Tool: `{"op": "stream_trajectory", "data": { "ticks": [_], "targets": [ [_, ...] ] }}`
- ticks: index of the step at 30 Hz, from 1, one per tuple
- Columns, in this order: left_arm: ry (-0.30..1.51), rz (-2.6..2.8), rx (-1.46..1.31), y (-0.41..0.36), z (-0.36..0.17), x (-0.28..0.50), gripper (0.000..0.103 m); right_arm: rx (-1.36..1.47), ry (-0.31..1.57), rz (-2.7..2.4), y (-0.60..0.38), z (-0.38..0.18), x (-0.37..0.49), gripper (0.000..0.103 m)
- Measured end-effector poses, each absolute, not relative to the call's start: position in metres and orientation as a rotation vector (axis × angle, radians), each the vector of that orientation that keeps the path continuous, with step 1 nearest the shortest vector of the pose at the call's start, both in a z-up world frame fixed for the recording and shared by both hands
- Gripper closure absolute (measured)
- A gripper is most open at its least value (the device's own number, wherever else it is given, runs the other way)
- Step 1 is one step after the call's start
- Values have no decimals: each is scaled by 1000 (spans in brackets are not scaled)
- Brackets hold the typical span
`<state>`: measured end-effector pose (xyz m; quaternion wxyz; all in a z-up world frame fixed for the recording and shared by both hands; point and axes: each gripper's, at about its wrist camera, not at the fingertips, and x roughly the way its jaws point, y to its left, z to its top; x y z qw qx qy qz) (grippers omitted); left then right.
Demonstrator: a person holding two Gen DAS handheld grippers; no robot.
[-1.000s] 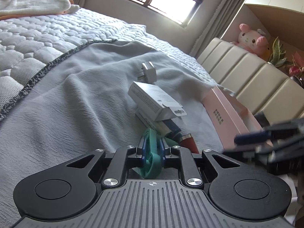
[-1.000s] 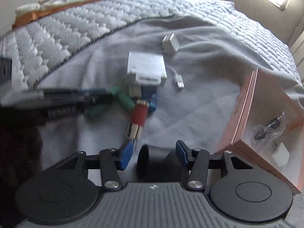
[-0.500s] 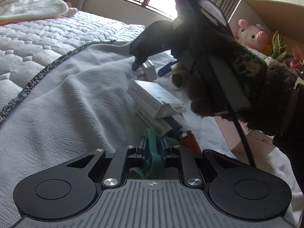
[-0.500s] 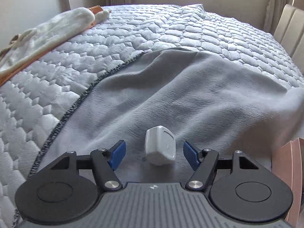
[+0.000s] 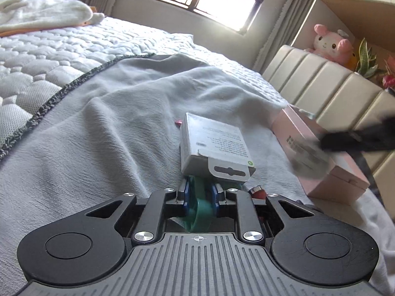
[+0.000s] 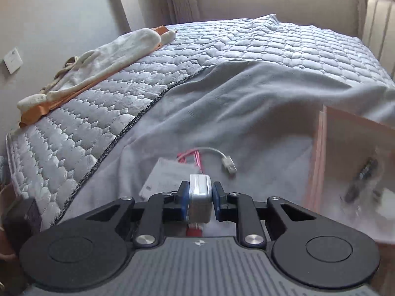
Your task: Organize rigid objects
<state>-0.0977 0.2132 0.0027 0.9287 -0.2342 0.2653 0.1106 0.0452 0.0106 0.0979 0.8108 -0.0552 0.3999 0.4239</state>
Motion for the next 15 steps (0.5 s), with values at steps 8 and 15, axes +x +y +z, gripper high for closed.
{"op": "stream_trajectory", "data": {
  "ticks": [8, 15],
  "targets": [
    [564, 155, -412, 166, 11, -106, 85, 54, 926, 769, -134, 41, 22, 84],
    [616, 58, -306, 98, 10, -135, 80, 105, 805, 612, -205, -8, 5, 78]
  ]
}}
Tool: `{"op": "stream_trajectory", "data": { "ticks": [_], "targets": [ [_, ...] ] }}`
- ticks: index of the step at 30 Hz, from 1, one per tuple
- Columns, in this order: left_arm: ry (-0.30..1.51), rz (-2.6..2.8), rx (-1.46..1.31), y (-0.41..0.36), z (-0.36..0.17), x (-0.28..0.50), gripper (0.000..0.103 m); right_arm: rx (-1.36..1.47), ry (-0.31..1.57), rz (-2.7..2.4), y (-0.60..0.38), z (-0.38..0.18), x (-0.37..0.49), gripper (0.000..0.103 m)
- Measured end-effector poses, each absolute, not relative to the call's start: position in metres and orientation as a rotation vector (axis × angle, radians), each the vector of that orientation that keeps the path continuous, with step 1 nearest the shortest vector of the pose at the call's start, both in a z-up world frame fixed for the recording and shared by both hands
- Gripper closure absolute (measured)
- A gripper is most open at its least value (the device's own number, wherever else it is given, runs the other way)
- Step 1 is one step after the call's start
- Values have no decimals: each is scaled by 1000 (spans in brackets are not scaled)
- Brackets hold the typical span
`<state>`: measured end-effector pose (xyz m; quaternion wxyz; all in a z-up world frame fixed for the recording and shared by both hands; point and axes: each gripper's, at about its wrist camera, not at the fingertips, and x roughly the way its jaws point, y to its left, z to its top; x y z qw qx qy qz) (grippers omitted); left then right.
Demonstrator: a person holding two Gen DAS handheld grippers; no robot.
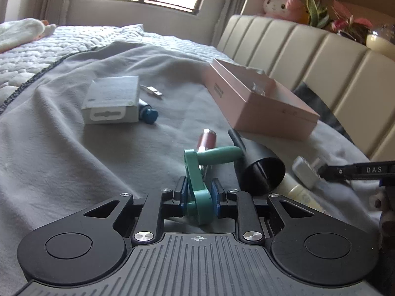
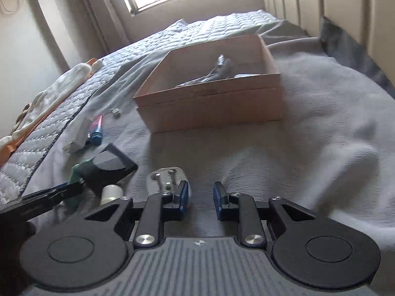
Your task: Organize rigid objects
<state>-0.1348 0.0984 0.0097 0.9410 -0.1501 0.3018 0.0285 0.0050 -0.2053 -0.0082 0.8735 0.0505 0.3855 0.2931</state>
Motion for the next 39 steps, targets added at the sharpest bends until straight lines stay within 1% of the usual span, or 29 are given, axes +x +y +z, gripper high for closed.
{"op": "stream_trajectory", "data": {
  "ticks": [3, 6, 8, 10, 12, 14, 18, 21, 23, 25, 27, 29, 30, 31, 33, 36, 39],
  "targets": [
    [638, 76, -235, 85, 11, -135, 81, 118, 747, 623, -221, -24, -4, 77],
    [645, 108, -243, 86, 12, -132, 78, 86, 659, 618, -221, -30, -21, 74],
    [643, 133, -272, 90, 14, -131, 78, 35, 593, 614, -214, -33, -36, 65],
    [624, 194, -265, 94, 19, -133, 79, -42, 525, 607, -206, -38, -49, 59],
    [603, 256, -238, 96, 28, -138, 78, -107, 477, 591, -199, -38, -59, 56],
    [583, 293, -214, 96, 36, -144, 78, -113, 460, 588, -198, -37, -62, 48],
    [522, 233, -264, 88, 58, -153, 78, -48, 483, 602, -206, -36, -56, 48],
    [548, 67, -374, 77, 64, -139, 78, -60, 476, 595, -205, -37, -60, 47],
    [548, 45, -399, 68, 64, -123, 78, -79, 466, 587, -203, -38, -62, 47],
    [561, 52, -380, 62, 62, -104, 78, -86, 460, 583, -203, -38, -64, 47],
    [625, 80, -324, 54, 56, -87, 78, -87, 459, 580, -203, -39, -64, 46],
    [664, 98, -248, 46, 47, -80, 72, -88, 455, 577, -203, -39, -66, 46],
    [664, 92, -221, 43, 43, -82, 62, -90, 453, 577, -202, -39, -66, 46],
    [662, 84, -209, 41, 41, -85, 56, -93, 450, 577, -201, -39, -67, 45],
    [674, 55, -209, 40, 35, -90, 51, -98, 449, 577, -200, -39, -67, 44],
    [740, 29, -214, 40, 22, -87, 48, -114, 450, 576, -197, -40, -68, 43],
    [716, 35, -245, 45, 17, -82, 49, -131, 451, 570, -194, -41, -68, 42]
  ]
}}
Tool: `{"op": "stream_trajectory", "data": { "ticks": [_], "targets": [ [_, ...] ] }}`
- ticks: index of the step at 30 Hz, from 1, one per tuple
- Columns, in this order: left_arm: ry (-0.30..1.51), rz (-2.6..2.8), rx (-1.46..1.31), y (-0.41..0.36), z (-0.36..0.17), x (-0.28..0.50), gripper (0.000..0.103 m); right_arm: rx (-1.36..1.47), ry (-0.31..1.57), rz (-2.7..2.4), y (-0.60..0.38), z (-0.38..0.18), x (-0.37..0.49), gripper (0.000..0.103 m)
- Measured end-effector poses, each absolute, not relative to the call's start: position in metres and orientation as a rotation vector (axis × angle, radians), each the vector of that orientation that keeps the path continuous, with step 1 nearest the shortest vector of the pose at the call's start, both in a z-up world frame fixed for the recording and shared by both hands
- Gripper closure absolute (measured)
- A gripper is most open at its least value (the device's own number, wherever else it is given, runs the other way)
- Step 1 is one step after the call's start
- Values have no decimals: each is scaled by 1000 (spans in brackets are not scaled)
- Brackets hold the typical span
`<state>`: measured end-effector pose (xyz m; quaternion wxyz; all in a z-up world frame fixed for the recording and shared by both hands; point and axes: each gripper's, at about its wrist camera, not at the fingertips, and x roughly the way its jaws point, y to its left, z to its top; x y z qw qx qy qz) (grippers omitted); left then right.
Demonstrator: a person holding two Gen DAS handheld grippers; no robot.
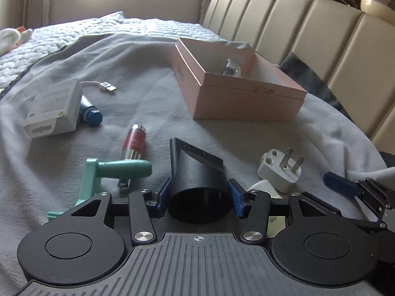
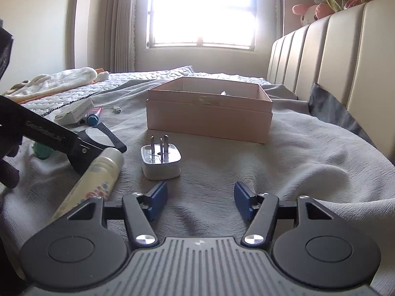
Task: Organize rigid objects
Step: 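Grasp the white lotion bottle with the right tool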
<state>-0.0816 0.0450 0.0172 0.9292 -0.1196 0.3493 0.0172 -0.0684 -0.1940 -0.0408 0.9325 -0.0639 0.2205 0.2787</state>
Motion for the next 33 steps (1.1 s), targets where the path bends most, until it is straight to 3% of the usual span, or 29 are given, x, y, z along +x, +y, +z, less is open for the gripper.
{"op": "stream_trajectory", "data": {
  "ticks": [3, 6, 8, 10, 12, 14, 17, 25, 31, 33],
  "targets": [
    [697, 26, -270, 51, 19, -75, 49, -148, 476, 572, -191, -40, -66, 41],
    [663, 0, -297, 57, 20, -77, 50, -113, 554, 616, -194, -36, -57, 32],
    [638, -8, -313, 61, 21, -86, 50, -78, 666, 710, -197, -32, -43, 9],
    [608, -17, -327, 64, 23, -100, 50, -77, 747, 785, -194, -28, -32, 0],
    [583, -23, -322, 65, 28, -117, 50, -147, 756, 784, -186, -24, -32, 0],
    [563, -25, -300, 67, 33, -135, 50, -222, 669, 775, -179, -16, -42, 14],
    [551, -35, -289, 72, 37, -158, 50, -245, 554, 721, -167, -6, -50, 15],
    [616, -46, -277, 73, 24, -175, 50, -165, 692, 699, -132, -2, -14, 28],
    [659, -33, -265, 71, 14, -171, 50, -90, 657, 799, -143, 18, -46, 28],
    [654, -30, -258, 71, 15, -171, 50, -68, 691, 862, -140, 17, -56, 33]
  ]
}}
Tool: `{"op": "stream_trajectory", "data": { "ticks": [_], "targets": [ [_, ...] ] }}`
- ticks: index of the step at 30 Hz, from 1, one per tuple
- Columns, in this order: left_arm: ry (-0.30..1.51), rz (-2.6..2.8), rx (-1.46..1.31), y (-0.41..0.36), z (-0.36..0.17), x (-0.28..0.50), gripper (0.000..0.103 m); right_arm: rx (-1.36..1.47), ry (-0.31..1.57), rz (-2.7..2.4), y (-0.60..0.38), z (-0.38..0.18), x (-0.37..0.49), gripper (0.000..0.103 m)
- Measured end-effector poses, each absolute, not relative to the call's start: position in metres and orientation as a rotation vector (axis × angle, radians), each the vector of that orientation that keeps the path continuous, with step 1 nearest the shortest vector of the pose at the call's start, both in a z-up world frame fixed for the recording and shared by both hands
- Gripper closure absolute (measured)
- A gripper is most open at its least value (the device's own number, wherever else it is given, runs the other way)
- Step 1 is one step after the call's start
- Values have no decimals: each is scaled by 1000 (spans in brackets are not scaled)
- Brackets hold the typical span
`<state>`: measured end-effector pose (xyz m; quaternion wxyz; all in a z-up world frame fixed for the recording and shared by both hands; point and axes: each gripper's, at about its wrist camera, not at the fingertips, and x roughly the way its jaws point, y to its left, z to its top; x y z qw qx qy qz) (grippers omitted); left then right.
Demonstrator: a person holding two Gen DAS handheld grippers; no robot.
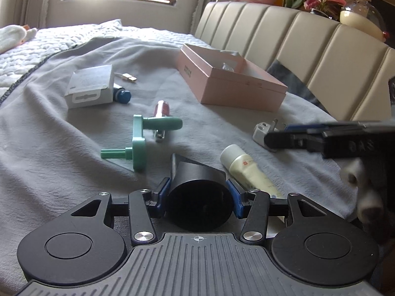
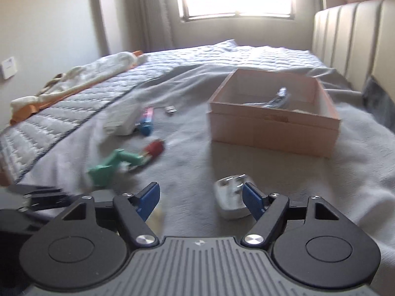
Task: Organize rigid objects
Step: 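Grasp the white lotion bottle with the right tool, then carry the lotion bottle with the right tool while the left tool carries the nozzle toward the box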
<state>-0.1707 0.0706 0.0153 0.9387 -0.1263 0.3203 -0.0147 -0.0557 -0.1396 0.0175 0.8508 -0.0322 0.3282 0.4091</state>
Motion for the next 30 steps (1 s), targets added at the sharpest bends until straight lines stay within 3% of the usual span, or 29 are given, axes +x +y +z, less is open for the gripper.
{"op": "stream_trajectory", "data": {
  "ticks": [2, 8, 9, 10, 11, 24, 30],
  "targets": [
    [651, -27, -224, 69, 18, -174, 50, -34, 751, 913, -132, 12, -61, 45],
    [668, -7, -176, 70, 19, -188, 50, -4, 833, 913, -106, -12, -59, 45],
    [665, -6, -180, 71, 18, -189, 50, -31, 817, 918, -103, -11, -64, 48],
    [661, -5, -185, 71, 18, -190, 50, -73, 803, 923, -99, -10, -69, 63],
    [657, -2, -189, 71, 18, -190, 50, -117, 786, 926, -98, -8, -74, 67],
    [653, 51, -140, 57, 13, -185, 50, -268, 513, 734, -163, -2, -99, 68],
    [617, 12, -150, 55, 16, -171, 50, -196, 530, 770, -169, -31, -73, 65]
  ]
}}
